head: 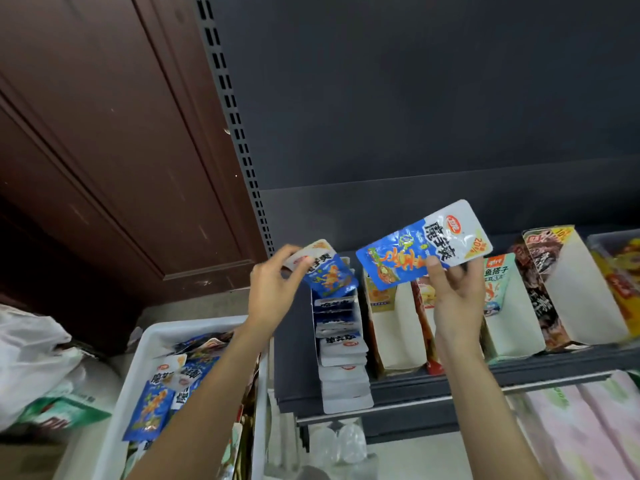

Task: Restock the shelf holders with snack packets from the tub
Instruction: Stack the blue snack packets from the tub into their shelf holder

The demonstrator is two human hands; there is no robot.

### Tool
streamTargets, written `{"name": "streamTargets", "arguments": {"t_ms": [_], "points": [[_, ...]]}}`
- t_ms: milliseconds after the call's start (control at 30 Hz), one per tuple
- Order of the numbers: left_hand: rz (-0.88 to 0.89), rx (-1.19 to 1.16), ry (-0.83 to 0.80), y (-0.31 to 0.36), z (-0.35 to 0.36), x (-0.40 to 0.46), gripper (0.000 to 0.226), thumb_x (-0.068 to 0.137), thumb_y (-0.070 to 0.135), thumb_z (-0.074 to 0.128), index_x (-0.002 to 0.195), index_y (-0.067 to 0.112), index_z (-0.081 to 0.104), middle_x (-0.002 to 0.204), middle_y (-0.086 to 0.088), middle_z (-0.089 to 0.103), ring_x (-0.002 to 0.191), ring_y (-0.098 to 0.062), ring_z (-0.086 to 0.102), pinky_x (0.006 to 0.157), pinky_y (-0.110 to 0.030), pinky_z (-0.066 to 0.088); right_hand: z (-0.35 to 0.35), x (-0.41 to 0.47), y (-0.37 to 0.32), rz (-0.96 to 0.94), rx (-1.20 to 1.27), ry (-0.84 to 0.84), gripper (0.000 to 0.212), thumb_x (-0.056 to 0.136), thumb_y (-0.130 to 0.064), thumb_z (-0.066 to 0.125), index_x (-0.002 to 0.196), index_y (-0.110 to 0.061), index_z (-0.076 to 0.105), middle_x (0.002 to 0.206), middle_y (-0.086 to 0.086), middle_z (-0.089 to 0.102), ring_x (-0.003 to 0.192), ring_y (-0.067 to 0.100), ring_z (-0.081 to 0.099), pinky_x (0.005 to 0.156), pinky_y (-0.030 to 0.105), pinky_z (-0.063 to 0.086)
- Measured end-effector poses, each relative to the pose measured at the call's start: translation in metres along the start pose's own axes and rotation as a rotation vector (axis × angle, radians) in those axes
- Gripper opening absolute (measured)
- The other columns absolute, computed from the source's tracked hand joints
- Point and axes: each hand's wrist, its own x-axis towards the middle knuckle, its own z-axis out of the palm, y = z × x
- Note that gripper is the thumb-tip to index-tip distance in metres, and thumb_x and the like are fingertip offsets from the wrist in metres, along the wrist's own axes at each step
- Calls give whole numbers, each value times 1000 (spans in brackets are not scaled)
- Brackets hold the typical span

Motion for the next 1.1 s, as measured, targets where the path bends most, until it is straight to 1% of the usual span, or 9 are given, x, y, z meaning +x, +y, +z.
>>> {"name": "streamTargets", "arguments": {"t_ms": [100,267,400,500,667,767,867,933,1100], "points": [[115,79,31,-8,-16,2,16,89,29,65,90,14,69,79,12,68,64,-16,65,58,-28,49,13,10,-8,-45,-9,-57,36,94,-11,59,122,-32,52,112,-12,69,104,8,65,78,20,54],[285,199,-191,-9,2,-11,7,82,24,73,87,21,73,88,8,70,80,-4,59,68,-28,51,32,20,-4,-50,-35,-153,30,95,-11,56,118,-30,54,108,-16,70,103,6,65,76,19,53],[221,239,-210,-15,25,-24,5,81,15,74,83,12,72,120,-2,63,106,-22,55,86,-30,47,41,25,5,-70,-188,-299,27,95,-13,56,107,-37,59,104,-21,69,101,4,64,81,24,52],[214,277,-210,-15,24,-26,7,83,17,71,89,13,72,108,-5,64,102,-26,56,87,-40,48,45,31,14,-69,-333,-413,24,95,-17,57,102,-40,59,102,-23,69,100,7,65,84,29,52],[190,304,-285,-14,11,-42,17,84,30,69,96,19,73,108,5,64,98,-17,55,79,-26,44,46,40,13,-93,-265,-433,28,93,-22,59,100,-48,63,106,-21,68,100,2,64,79,23,53],[187,318,-343,-14,8,-55,19,79,24,72,98,20,72,104,5,66,96,-16,58,75,-27,46,41,41,20,-74,-250,-481,28,92,-20,61,100,-47,64,106,-19,69,101,2,64,79,19,52],[187,308,-382,-13,7,-63,22,76,18,73,98,19,72,104,2,66,94,-18,62,79,-28,47,46,32,37,-97,-514,-615,26,90,-16,64,99,-40,64,97,-22,70,92,-6,64,75,8,47],[176,306,-379,-13,6,-65,23,76,19,73,99,19,72,107,3,67,95,-18,63,79,-28,49,50,22,48,-222,-724,-672,16,87,-15,68,98,-26,68,90,-20,67,80,-7,61,68,2,41],[170,319,-319,-10,4,-65,23,77,13,71,99,22,72,106,6,70,93,-16,65,78,-27,51,49,17,57,-294,-810,-758,8,84,-14,70,87,-21,67,85,-12,68,80,7,62,70,25,48]]}}
